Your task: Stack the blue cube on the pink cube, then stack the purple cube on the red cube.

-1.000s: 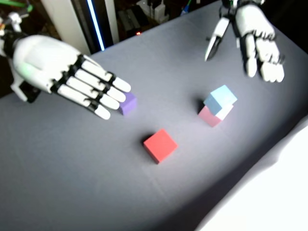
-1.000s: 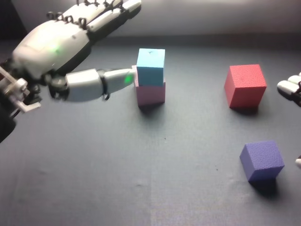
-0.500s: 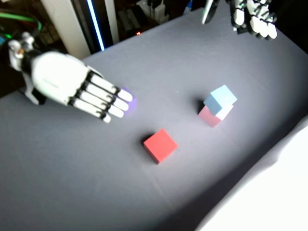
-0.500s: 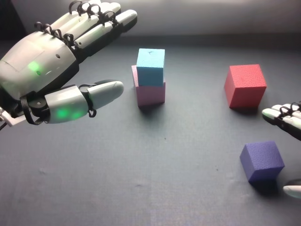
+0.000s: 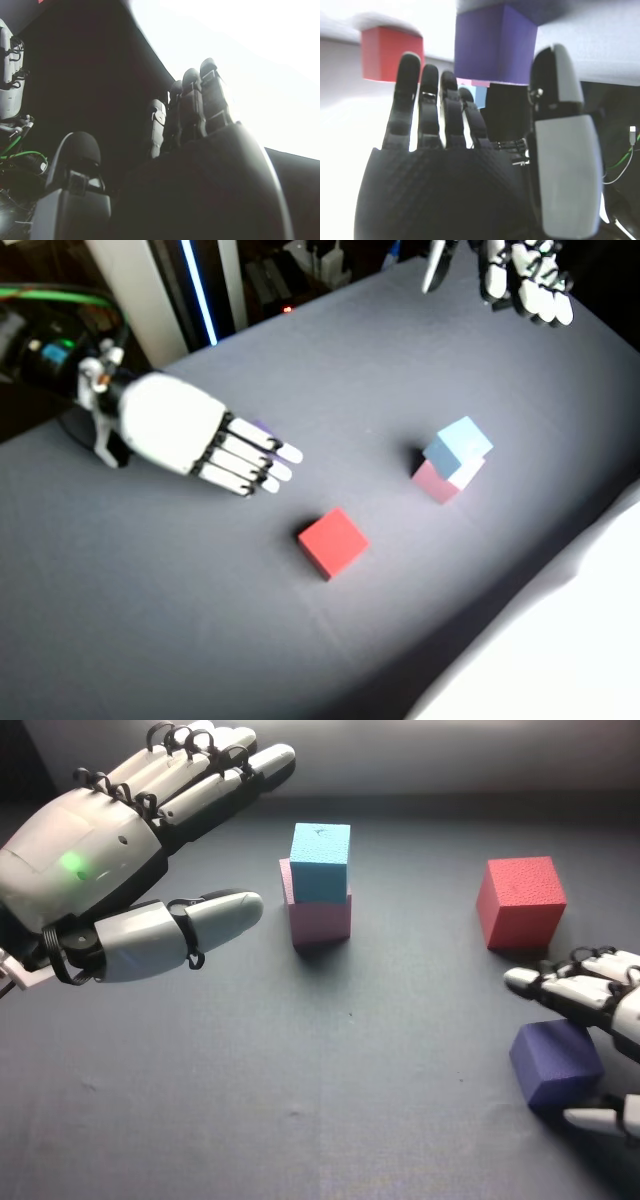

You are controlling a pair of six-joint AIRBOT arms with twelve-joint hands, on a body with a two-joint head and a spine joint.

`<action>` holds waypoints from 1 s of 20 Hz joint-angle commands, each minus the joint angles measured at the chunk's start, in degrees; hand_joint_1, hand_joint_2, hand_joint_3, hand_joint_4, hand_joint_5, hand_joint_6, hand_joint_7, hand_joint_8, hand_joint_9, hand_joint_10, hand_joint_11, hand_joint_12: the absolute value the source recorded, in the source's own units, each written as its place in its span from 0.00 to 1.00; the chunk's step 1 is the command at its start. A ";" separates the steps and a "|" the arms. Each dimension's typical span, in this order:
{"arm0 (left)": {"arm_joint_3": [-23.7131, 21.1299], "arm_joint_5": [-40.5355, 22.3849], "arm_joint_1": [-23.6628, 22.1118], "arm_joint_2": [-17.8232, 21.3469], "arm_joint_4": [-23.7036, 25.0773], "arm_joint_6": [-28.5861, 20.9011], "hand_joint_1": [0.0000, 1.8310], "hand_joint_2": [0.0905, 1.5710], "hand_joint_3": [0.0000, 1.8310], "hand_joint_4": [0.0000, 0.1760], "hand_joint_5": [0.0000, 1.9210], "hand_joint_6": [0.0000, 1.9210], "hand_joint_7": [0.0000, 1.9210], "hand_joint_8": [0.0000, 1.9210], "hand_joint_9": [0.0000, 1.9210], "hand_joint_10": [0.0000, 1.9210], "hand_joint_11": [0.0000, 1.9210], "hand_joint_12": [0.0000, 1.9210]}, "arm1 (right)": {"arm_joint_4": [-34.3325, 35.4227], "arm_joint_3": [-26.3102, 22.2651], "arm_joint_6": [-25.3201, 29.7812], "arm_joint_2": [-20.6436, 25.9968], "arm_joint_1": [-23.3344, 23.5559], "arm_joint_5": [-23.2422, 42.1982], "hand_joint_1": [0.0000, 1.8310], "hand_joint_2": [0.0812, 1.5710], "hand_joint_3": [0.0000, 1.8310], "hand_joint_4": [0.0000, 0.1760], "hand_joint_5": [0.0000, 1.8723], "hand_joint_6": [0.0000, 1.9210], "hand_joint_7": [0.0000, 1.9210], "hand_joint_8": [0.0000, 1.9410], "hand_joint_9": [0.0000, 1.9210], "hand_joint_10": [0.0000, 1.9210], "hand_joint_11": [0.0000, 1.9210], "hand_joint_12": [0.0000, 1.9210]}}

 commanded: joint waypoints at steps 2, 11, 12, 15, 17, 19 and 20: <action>-0.21 -6.81 -0.32 0.59 -1.05 -0.35 0.09 0.87 0.00 0.96 0.00 0.00 0.00 0.00 0.00 0.00 0.00 0.00 | -1.46 0.63 0.18 -0.48 1.68 4.50 0.73 0.77 0.00 0.00 0.34 0.63 0.42 0.69 0.38 0.82 0.35 0.92; -0.70 -7.38 1.76 1.07 -1.71 -0.98 0.12 0.87 0.00 1.00 0.00 0.00 0.00 0.00 0.00 0.00 0.00 0.00 | -2.47 1.39 -1.47 2.00 7.90 9.25 0.73 0.79 0.00 0.00 0.32 0.74 0.39 0.71 0.37 0.82 0.32 0.89; -0.77 -7.39 2.28 1.07 -1.92 -1.13 0.14 0.87 0.00 0.94 0.00 0.00 0.00 0.00 0.00 0.00 0.00 0.00 | -2.33 1.86 -1.97 2.00 9.19 9.22 0.73 0.79 0.00 0.00 0.32 0.72 0.38 0.74 0.37 0.83 0.33 0.90; -0.84 -7.30 3.22 0.64 -2.09 -1.90 0.16 0.87 0.00 0.82 0.00 0.00 0.00 0.00 0.00 0.00 0.00 0.00 | -0.24 3.69 -5.59 1.81 13.83 8.04 0.72 0.79 0.00 0.00 0.32 0.76 0.37 0.72 0.37 0.82 0.32 0.88; -0.84 -7.28 3.60 0.45 -2.08 -2.11 0.16 0.87 0.00 0.68 0.00 0.00 0.00 0.00 0.00 0.00 0.00 0.00 | 0.91 5.60 -7.75 0.78 17.17 5.59 0.65 0.80 0.00 0.00 0.33 0.75 0.40 0.73 0.41 0.72 0.36 0.88; -0.84 -7.47 4.14 0.30 -2.09 -2.34 0.17 0.87 0.00 0.49 0.00 0.00 0.00 0.00 0.00 0.00 0.00 0.00 | 1.52 7.94 -8.84 -0.62 20.40 2.75 0.65 0.79 0.00 0.00 0.36 0.68 0.43 0.75 0.44 0.73 0.39 0.92; -0.84 -7.57 4.35 0.24 -2.09 -2.43 0.18 0.87 0.00 0.47 0.00 0.00 0.00 0.00 0.00 0.00 0.00 0.00 | 2.24 8.73 -9.77 -1.26 21.51 1.71 0.72 0.77 0.00 0.00 0.38 0.62 0.40 0.72 0.42 0.80 0.34 0.93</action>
